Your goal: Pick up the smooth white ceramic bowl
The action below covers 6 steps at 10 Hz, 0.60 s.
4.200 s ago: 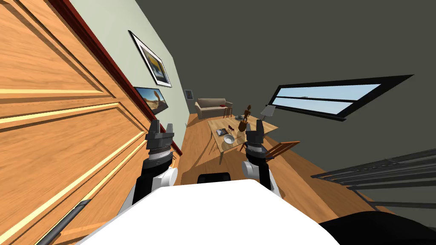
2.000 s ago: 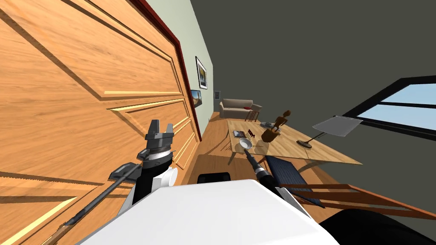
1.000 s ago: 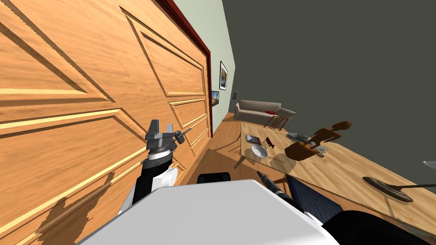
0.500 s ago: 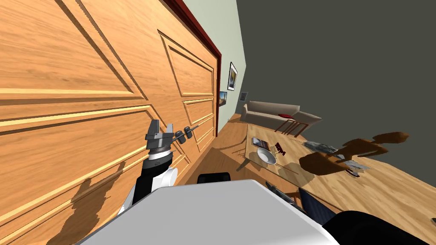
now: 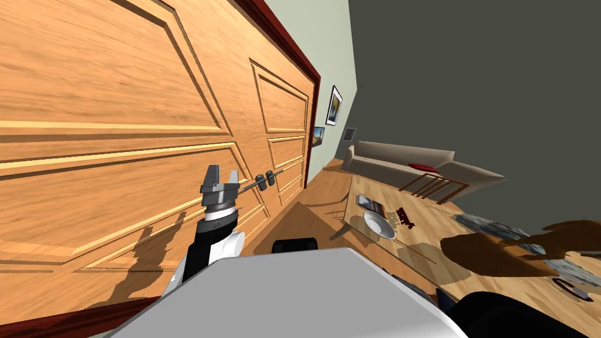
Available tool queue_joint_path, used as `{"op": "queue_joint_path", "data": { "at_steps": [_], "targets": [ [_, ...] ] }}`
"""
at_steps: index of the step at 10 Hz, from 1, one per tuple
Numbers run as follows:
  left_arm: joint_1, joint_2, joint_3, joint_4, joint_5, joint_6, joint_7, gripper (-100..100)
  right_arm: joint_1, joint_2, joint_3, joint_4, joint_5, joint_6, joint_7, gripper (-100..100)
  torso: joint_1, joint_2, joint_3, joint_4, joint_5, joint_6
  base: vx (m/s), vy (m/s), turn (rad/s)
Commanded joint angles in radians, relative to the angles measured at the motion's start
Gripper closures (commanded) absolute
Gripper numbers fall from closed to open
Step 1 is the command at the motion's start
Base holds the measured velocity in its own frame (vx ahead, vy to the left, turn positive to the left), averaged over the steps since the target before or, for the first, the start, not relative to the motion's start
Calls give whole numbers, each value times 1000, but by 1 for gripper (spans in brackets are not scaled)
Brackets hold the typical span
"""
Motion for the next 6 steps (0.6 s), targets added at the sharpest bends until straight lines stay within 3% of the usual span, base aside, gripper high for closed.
{"op": "queue_joint_path", "data": {
  "at_steps": [1, 2, 3, 6],
  "targets": [
    [0, 0, 0, 0, 0, 0, 0, 0, 1, 0, -2, 37, 50, 1, -3, -100, 0, 0, 0, 0, 0, 0, -49, -20, 207],
    [0, 0, 0, 0, 0, 0, 0, 0, 1, 0, -2, 37, 62, 1, -3, -100, 0, -1, 0, 0, 0, 1, -15, -12, 5],
    [0, 0, 0, 0, 0, 0, 0, 0, 8, -28, 12, 75, 102, 22, -3, -100, 1, -2, -1, 0, 0, 1, -41, -9, 281],
    [0, 0, 0, 0, 0, 0, 0, 0, 13, -54, 27, 112, 178, 41, -2, -100, 0, 0, 0, 0, 0, 0, -61, -19, 281]
  ]
}}
